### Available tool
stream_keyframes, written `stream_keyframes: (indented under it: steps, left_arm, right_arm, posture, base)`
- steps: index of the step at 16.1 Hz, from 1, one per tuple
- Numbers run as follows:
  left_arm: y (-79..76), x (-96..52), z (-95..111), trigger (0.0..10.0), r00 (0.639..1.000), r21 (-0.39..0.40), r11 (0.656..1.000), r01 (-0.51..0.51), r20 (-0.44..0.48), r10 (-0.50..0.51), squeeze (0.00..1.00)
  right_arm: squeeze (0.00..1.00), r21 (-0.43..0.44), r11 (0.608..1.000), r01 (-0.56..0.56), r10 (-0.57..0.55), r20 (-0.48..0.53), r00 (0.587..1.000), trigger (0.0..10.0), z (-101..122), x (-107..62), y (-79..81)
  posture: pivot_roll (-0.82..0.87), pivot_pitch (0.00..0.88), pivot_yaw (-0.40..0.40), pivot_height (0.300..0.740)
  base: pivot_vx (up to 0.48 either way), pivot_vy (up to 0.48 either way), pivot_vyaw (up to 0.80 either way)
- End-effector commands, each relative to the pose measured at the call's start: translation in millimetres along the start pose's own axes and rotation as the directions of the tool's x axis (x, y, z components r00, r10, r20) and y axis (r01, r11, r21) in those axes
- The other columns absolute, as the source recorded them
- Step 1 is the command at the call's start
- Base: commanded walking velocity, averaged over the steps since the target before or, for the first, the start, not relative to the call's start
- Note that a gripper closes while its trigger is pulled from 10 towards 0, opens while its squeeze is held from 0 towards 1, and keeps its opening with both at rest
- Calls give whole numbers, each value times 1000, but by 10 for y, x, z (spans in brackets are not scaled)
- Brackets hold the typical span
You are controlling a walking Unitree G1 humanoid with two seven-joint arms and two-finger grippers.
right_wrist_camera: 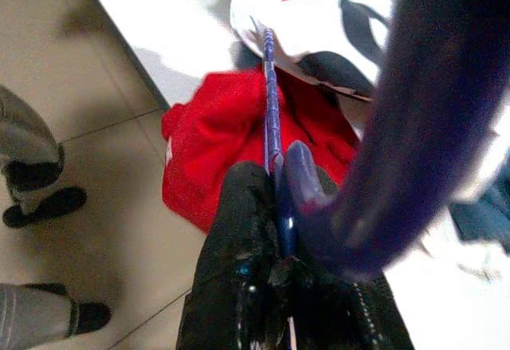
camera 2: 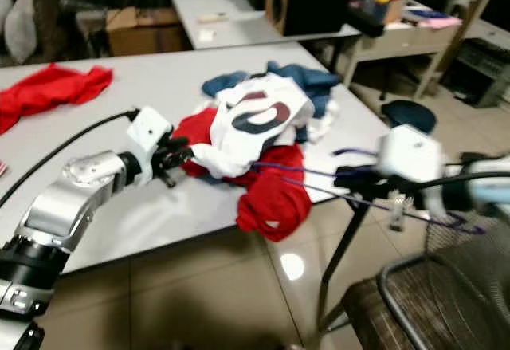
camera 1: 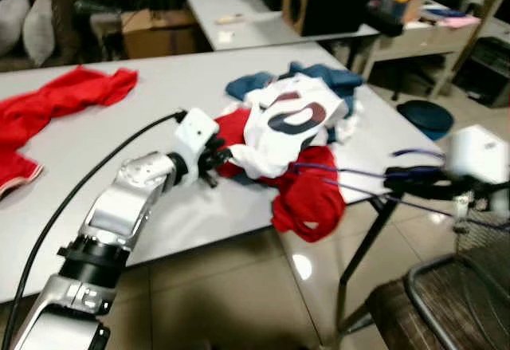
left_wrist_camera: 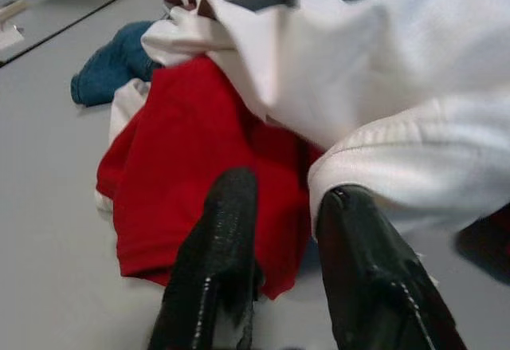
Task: Hang hanger
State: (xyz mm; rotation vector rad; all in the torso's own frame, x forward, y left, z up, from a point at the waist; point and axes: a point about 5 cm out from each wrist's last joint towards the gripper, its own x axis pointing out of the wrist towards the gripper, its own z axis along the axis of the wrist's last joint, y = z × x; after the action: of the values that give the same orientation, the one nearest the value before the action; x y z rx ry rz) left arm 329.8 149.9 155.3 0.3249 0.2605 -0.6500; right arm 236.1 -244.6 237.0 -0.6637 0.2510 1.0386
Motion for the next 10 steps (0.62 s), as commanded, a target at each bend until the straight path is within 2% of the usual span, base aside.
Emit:
stream_keyframes:
  steps: [1,2,4,5,8,10]
  left_arm:
    - [82,-26,34,10000,999,16,999,-40,8,40,1000]
    - [132,-42,-23,10000,996,1,996,-87,-2,87,1000]
    - [205,-43,-35,10000,989,-3,989,-149,11,149,1000]
    - [238,-43,-27,10000,985,-5,985,-171,14,171,1000]
    - [469,-59,126,10000,939,-17,944,-329,96,329,1000]
    - [582,-93,276,10000,893,-74,909,-409,173,416,1000]
  right_arm:
    - [0,-11,1000,16,-16,7,1000,10000,70,-101,-29]
    - [0,15,999,44,-43,-14,999,10000,86,-237,-9]
    - [0,45,997,62,-59,-66,996,10000,39,-330,33]
    - [0,49,996,71,-66,-90,994,10000,12,-341,40]
    - [0,35,980,195,-183,-216,959,10000,-179,-331,70]
    - [0,21,964,266,-254,-233,939,10000,-257,-287,48]
  posture:
    - [15,0,7,740]
    - [11,0,12,740]
    - [8,0,16,740]
    - [6,0,20,740]
    - [-2,0,31,740]
    - [17,0,20,740]
  base:
    - [0,0,0]
    - [0,0,0]
    - [0,0,0]
    - [0,0,0]
    - [0,0,0]
    - [0,0,0]
